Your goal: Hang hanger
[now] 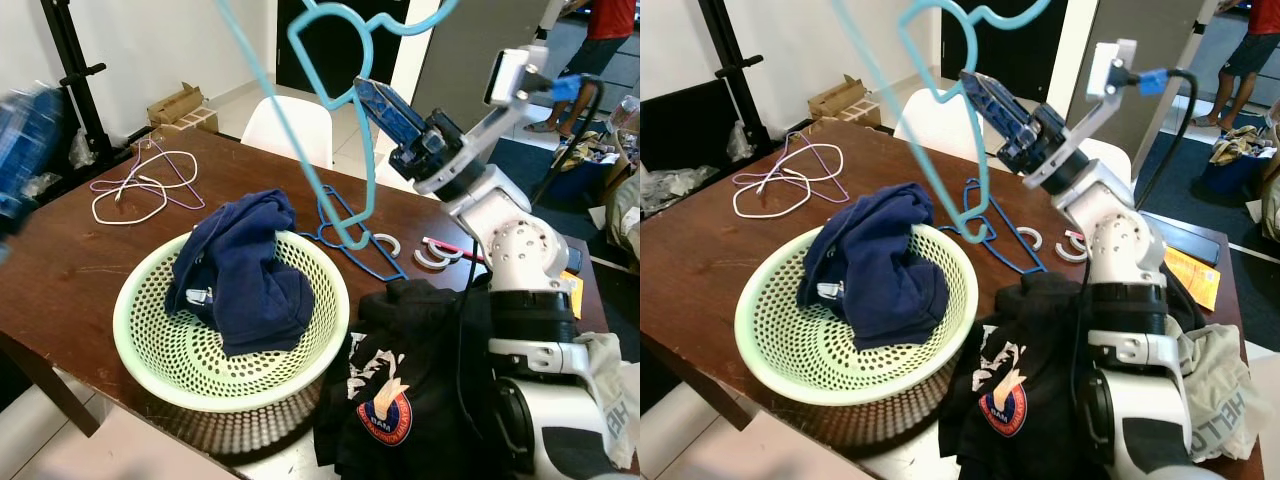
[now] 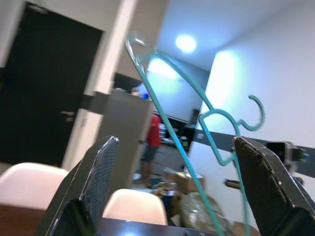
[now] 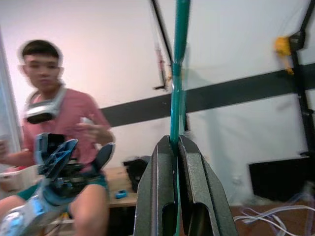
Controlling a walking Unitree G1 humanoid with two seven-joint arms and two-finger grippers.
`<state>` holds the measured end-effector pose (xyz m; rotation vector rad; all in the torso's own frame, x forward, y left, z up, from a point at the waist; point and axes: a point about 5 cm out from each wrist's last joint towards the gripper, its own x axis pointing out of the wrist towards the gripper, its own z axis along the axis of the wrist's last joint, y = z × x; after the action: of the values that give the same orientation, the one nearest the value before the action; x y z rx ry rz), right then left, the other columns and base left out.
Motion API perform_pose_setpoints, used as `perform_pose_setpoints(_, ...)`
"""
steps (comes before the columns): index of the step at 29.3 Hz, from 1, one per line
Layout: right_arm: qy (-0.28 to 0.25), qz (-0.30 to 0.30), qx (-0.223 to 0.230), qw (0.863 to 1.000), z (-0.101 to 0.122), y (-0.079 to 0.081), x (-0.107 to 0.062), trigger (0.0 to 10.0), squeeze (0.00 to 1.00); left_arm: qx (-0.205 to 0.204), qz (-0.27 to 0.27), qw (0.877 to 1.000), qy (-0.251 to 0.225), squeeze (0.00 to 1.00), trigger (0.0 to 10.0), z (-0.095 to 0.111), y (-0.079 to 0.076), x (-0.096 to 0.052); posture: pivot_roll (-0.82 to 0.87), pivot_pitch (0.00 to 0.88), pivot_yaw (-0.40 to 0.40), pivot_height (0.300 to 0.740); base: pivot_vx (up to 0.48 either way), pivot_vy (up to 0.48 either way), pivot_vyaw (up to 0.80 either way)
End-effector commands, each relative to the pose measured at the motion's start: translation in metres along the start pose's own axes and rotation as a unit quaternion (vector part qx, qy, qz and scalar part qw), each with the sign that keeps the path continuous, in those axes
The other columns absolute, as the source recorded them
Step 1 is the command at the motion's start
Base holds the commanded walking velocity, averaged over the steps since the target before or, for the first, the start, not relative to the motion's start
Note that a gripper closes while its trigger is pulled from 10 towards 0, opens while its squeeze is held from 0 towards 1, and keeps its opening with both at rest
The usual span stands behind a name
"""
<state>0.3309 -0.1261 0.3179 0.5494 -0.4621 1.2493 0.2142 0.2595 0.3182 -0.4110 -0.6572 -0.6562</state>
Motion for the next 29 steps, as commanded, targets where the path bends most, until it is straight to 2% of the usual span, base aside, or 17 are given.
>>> perform_pose_setpoints(1, -0.002, 0.057, 0.006, 0.998, 0.002, 0.015, 0.0, 0.0, 0.0, 0.001, -0.016, 1.0, 0.009, 0.0, 10.0, -0.001, -0.003, 0.002, 0.19, 0.0, -0.068, 0.74, 0.0, 0.0, 0.0)
perform_pose_setpoints(8, 0.011, 0.108, 0.016, 0.994, -0.002, 0.033, 0.0, 0.0, 0.0, -0.008, -0.02, 0.999, 0.025, 0.0, 10.0, -0.002, 0.0, 0.003, 0.18, 0.0, -0.066, 0.74, 0.0, 0.0, 0.0)
perform_pose_setpoints(12, 0.017, 0.121, 0.021, 0.992, -0.005, 0.037, 0.0, 0.0, 0.0, -0.015, -0.029, 0.999, 0.032, 0.0, 10.0, -0.007, 0.002, 0.006, 0.19, 0.0, -0.068, 0.74, 0.0, 0.0, 0.0)
perform_pose_setpoints(14, 0.021, 0.128, 0.024, 0.991, -0.008, 0.04, 0.0, 0.0, 0.0, -0.021, -0.043, 0.998, 0.039, 0.0, 10.0, -0.01, 0.002, 0.009, 0.18, 0.0, -0.066, 0.74, 0.0, 0.0, 0.0)
perform_pose_setpoints(16, 0.028, 0.142, 0.029, 0.989, -0.011, 0.045, 0.001, 0.0, 0.0, -0.033, -0.084, 0.994, 0.058, 0.0, 10.0, -0.016, -0.004, 0.018, 0.18, 0.0, -0.064, 0.74, 0.0, 0.0, 0.0)
perform_pose_setpoints(21, 0.032, 0.154, 0.033, 0.987, -0.015, 0.051, 0.003, 0.0, 0.0, -0.046, -0.132, 0.987, 0.076, 0.0, 10.0, -0.021, -0.012, 0.025, 0.18, 0.0, -0.059, 0.74, 0.0, 0.0, 0.0)
perform_pose_setpoints(23, 0.033, 0.156, 0.034, 0.987, -0.016, 0.052, 0.004, 0.0, 0.0, -0.049, -0.14, 0.986, 0.079, 0.0, 10.0, -0.022, -0.013, 0.026, 0.18, 0.0, -0.055, 0.74, 0.0, 0.0, 0.0)
perform_pose_setpoints(24, 0.034, 0.163, 0.037, 0.985, -0.017, 0.054, 0.004, 0.0, 0.0, -0.059, -0.169, 0.979, 0.096, 0.0, 10.0, -0.024, -0.017, 0.026, 0.18, 0.0, -0.055, 0.74, 0.0, 0.0, 0.0)
perform_pose_setpoints(29, 0.036, 0.165, 0.038, 0.985, -0.019, 0.055, 0.005, 0.0, 0.0, -0.068, -0.192, 0.972, 0.113, 0.0, 10.0, -0.028, -0.023, 0.026, 0.18, 0.0, -0.052, 0.74, 0.0, 0.0, 0.0)
